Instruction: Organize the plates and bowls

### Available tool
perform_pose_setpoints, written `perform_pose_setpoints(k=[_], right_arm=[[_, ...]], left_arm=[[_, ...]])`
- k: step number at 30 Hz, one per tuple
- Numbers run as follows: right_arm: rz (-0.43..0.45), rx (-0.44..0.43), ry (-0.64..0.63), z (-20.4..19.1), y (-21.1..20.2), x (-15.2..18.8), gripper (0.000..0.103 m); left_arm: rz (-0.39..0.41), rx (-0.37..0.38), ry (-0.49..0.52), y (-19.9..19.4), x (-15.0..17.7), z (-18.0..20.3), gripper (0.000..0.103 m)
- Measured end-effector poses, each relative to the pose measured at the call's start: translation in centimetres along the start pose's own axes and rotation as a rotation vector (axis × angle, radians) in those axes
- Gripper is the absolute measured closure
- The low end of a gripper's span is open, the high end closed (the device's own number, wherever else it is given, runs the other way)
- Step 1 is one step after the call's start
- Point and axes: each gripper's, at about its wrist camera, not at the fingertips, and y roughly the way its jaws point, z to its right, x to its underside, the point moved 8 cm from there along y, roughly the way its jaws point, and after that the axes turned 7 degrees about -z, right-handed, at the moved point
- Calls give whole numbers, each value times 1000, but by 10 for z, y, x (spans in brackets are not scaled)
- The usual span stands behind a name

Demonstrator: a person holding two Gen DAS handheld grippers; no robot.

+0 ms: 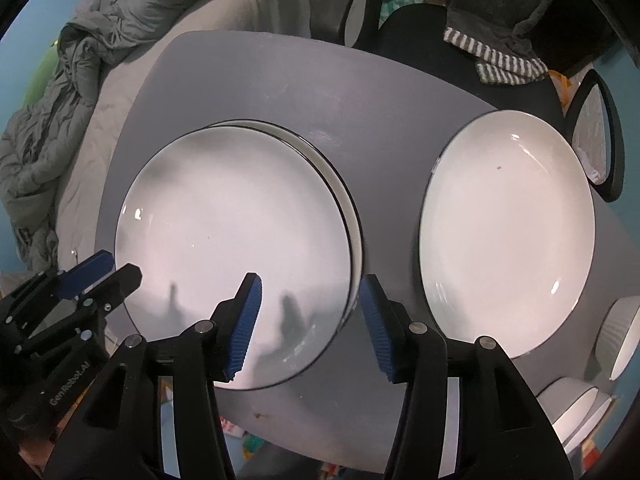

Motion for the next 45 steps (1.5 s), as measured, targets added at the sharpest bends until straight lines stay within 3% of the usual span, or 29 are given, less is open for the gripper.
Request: perform_pose_setpoints(k=[2,5,19,31,43,45], right_arm=[[7,-1,2,3,-3,4,50],[23,-2,7,9,-9,11,44],[70,28,12,40,-39,54,43],[86,37,68,89,-61,94,39],[88,48,104,159,-77,89,39],[88,45,103,172,-79,85,39]], left_arm=[[5,-5,2,-4,3,2,67],[9,-9,5,-8,7,5,56],[-15,34,31,-20,38,32,56],[-39,60,108,-34,56,86,55],[-65,61,121,-21,39,153,52],[-68,73,105,-15,33,160,46]])
